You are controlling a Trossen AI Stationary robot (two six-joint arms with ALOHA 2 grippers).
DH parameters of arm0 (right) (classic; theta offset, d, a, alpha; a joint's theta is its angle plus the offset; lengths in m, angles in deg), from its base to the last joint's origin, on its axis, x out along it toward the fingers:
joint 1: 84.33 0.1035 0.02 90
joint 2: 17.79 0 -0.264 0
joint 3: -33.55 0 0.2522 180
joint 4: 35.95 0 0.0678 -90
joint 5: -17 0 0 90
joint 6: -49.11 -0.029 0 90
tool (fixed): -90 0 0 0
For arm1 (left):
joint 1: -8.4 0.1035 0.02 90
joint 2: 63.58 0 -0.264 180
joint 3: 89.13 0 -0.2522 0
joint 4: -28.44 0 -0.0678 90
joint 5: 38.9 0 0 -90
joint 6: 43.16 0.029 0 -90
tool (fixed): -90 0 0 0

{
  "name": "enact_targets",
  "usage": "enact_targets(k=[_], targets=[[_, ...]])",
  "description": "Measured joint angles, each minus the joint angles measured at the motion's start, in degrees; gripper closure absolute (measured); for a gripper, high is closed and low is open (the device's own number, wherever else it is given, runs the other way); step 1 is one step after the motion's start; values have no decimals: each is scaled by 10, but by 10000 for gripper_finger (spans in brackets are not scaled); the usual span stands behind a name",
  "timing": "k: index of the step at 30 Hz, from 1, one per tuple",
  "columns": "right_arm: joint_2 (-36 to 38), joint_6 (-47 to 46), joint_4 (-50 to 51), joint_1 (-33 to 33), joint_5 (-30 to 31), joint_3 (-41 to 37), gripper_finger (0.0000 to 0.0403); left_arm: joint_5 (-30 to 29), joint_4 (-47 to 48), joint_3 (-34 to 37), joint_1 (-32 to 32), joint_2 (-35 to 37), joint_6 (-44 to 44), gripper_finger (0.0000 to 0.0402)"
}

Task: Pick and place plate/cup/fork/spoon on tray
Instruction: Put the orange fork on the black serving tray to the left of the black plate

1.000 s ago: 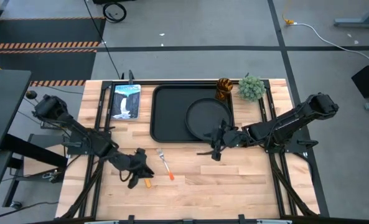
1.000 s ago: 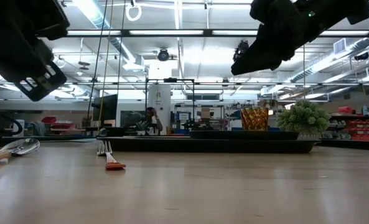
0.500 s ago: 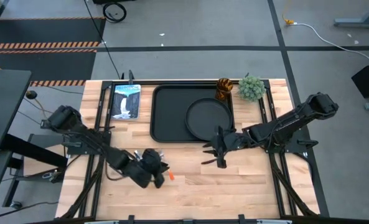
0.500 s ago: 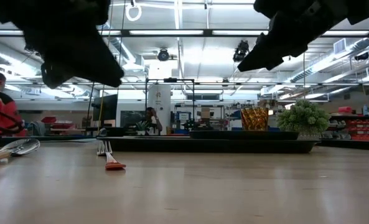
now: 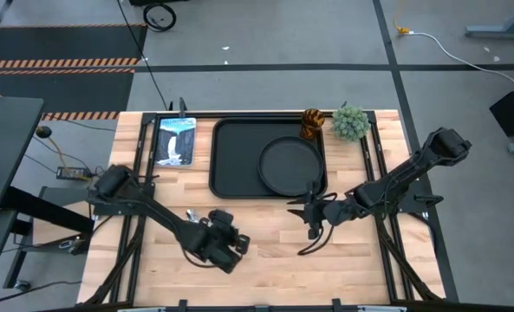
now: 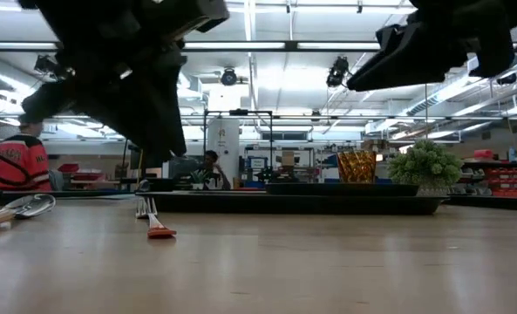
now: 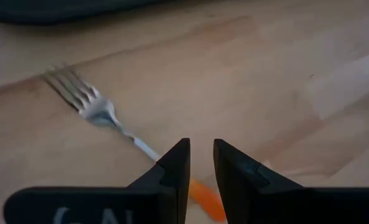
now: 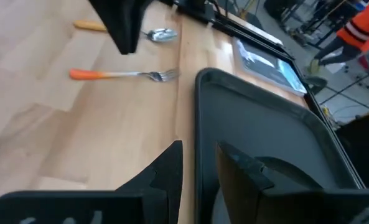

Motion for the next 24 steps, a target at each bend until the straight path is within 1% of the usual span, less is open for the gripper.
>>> enact_targets(k=[6, 8, 12, 16, 18, 24], targets=[[30, 28, -81, 13, 0, -50, 300, 39, 209, -138, 0, -55, -83, 322], [34, 43, -98, 15, -1, -58, 300, 57, 256, -167, 1, -71, -103, 322], [33, 60, -120, 16, -27, -62, 300, 81, 258, -177, 15, -94, -137, 315], [33, 60, -133, 16, -78, -62, 300, 125, 253, -175, 30, -123, -176, 290], [33, 60, -137, 16, -92, -62, 300, 127, 249, -175, 36, -128, -191, 273], [33, 62, -141, 16, -108, -62, 300, 126, 251, -175, 44, -134, -217, 221]])
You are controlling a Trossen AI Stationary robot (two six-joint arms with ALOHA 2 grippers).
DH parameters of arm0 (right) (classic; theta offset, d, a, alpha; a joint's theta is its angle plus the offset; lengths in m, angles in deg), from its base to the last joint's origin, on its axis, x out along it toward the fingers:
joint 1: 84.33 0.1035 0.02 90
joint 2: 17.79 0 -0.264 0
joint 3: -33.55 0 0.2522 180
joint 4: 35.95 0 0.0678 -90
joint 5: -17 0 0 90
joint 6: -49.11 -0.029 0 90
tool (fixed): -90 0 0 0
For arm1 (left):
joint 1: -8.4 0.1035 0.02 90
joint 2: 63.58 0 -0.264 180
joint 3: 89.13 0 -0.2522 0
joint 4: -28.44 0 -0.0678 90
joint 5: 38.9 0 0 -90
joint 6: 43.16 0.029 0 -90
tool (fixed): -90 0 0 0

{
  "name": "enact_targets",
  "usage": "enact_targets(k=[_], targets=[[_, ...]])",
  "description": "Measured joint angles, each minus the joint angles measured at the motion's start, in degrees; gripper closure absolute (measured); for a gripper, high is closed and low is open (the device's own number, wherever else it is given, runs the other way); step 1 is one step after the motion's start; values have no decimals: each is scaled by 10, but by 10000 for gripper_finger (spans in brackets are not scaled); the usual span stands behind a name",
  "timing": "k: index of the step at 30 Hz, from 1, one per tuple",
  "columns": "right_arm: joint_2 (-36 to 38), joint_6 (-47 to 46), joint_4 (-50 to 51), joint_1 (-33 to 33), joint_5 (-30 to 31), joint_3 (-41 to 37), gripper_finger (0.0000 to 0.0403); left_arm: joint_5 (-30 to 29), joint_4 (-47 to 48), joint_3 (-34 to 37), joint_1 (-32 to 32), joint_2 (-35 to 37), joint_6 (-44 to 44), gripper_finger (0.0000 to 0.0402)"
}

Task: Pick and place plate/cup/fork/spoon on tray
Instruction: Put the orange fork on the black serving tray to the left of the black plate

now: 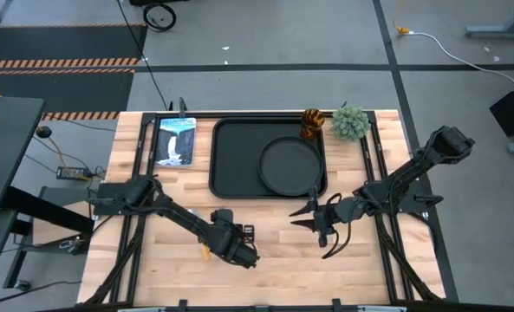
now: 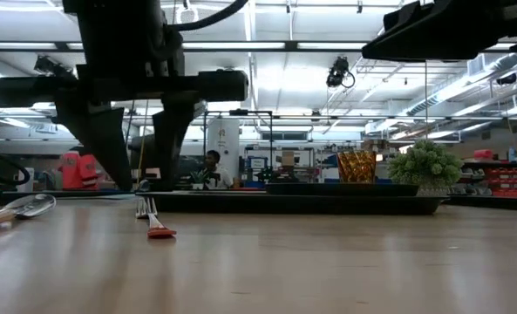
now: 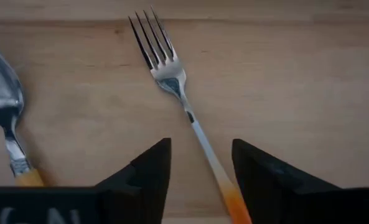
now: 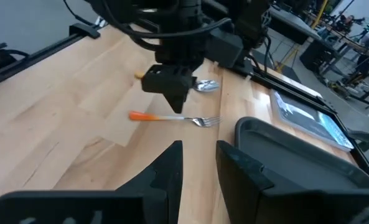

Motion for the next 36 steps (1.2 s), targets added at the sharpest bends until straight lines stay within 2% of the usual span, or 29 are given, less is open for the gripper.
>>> enact_targets(k=[5, 10, 23, 36], targets=[[0, 0, -7, 0, -25, 0, 300, 8, 0, 1, 9, -4, -3, 209], [0, -13, -14, 0, -58, 0, 300, 29, 2, 2, 22, -25, 10, 229], [0, -20, -17, 0, -63, 0, 300, 47, 1, 2, 40, -30, 47, 289], [0, -20, -17, 15, -63, 0, 300, 77, -13, 0, 36, -40, 68, 297]])
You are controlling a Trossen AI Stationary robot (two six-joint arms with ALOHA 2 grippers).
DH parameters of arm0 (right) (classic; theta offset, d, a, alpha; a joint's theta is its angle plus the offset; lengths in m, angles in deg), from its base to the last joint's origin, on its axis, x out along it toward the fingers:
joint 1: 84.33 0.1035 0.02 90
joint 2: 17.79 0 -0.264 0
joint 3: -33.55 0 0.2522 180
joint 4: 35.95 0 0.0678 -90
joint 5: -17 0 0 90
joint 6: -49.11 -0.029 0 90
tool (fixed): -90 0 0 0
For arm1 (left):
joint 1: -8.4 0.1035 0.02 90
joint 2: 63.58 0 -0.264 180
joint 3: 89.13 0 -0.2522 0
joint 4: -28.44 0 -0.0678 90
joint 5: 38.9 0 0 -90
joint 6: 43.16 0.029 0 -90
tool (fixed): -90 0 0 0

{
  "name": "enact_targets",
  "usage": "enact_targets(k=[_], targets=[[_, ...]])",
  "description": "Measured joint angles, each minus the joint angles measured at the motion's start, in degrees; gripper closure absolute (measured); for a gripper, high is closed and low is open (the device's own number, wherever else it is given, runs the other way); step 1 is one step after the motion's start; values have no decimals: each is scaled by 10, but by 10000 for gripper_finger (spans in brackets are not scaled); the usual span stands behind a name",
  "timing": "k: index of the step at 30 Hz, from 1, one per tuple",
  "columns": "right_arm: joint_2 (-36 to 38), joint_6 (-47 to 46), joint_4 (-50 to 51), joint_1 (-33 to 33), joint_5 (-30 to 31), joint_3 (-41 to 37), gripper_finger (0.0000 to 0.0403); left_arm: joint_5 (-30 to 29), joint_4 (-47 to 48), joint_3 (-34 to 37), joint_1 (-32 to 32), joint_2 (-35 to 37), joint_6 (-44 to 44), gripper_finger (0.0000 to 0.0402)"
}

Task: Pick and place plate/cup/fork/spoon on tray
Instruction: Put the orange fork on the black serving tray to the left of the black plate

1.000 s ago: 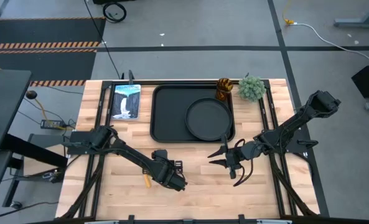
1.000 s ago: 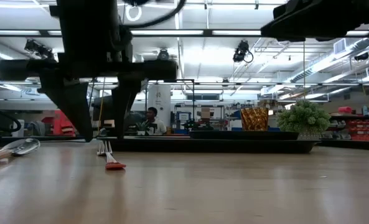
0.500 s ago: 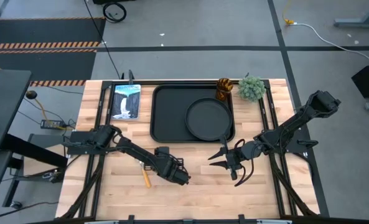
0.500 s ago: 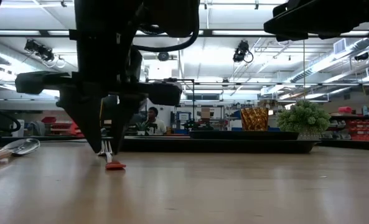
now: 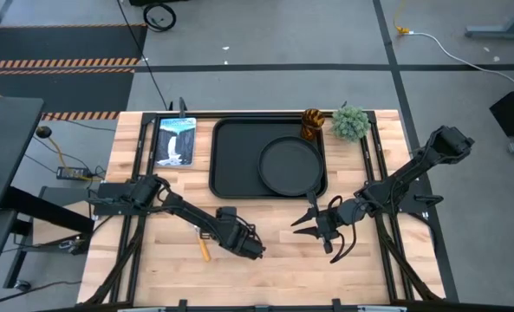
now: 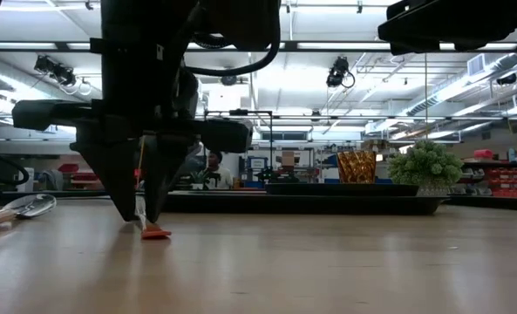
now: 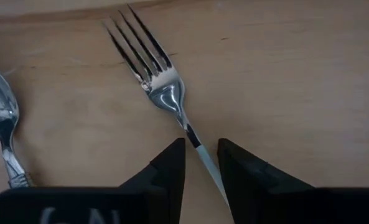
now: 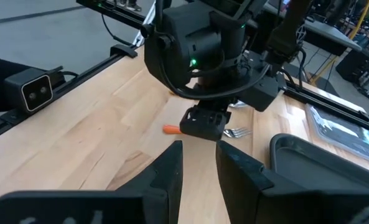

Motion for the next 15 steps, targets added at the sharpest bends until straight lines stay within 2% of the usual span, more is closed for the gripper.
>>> enact_targets(k=[6, 15], targets=[[0, 2, -5, 0, 0, 0, 300, 1, -5, 0, 0, 0, 36, 309], [0, 2, -5, 0, 0, 0, 300, 2, -11, -4, -1, -1, 127, 366]])
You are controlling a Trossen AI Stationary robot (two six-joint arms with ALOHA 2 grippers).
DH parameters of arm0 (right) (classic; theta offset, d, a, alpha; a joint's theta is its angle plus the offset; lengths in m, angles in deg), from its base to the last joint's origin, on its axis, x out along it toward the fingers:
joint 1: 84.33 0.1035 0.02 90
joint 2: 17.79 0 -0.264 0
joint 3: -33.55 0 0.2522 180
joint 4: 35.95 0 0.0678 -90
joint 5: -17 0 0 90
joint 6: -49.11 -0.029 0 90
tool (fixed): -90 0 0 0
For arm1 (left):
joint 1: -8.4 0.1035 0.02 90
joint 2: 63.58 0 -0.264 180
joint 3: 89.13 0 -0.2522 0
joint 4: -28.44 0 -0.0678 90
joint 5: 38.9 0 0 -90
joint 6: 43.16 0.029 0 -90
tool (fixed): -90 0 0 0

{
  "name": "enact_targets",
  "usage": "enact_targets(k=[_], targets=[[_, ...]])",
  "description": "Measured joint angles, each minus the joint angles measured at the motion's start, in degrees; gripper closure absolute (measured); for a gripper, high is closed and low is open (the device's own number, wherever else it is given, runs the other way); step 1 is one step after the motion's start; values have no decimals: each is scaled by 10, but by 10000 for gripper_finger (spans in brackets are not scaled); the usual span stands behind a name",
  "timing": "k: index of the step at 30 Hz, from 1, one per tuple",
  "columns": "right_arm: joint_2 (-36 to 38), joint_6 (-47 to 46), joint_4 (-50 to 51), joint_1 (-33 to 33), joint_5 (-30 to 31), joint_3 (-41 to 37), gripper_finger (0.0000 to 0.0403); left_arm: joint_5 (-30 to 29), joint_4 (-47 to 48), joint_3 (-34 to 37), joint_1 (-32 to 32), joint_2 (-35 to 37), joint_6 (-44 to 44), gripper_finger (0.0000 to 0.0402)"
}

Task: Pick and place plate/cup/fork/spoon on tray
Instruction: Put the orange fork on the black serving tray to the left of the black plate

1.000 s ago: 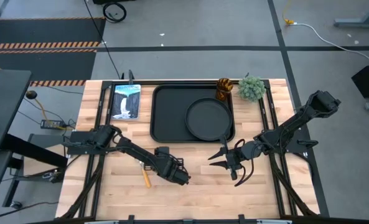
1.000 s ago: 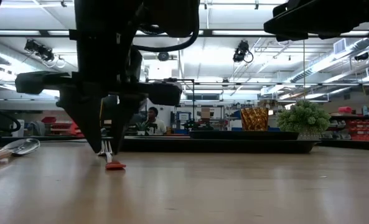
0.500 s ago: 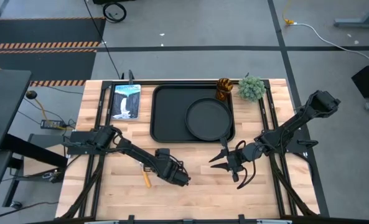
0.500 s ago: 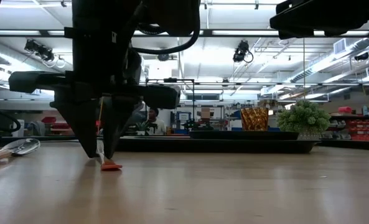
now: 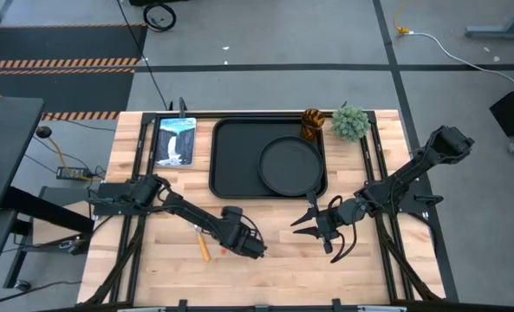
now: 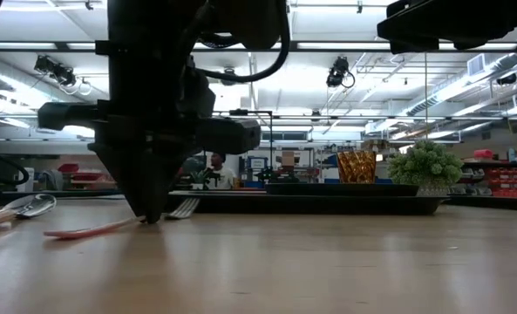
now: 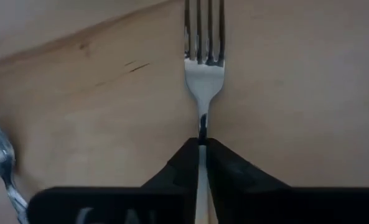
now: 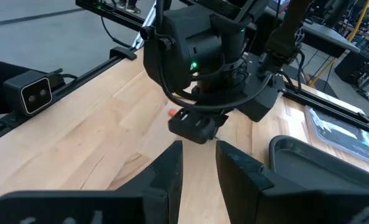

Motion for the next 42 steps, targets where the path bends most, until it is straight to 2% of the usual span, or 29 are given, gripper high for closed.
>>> enact_targets(k=[7, 17, 23, 28, 35, 42], targets=[[0, -2, -2, 0, 0, 0, 300, 2, 2, -5, 0, -1, 61, 379], [0, -2, -3, 0, 1, 0, 300, -7, -1, -5, -1, -1, 46, 347], [0, -2, -3, 0, 1, 0, 300, -23, 1, -6, -1, -1, 73, 318], [0, -2, -3, 0, 1, 0, 300, -26, 7, -2, -1, 2, 85, 313], [0, -7, -4, 0, 1, 0, 300, -23, -28, -1, -4, 35, 118, 308], [0, -20, -3, 0, 0, 0, 300, -2, -23, -1, -4, 74, 152, 291]])
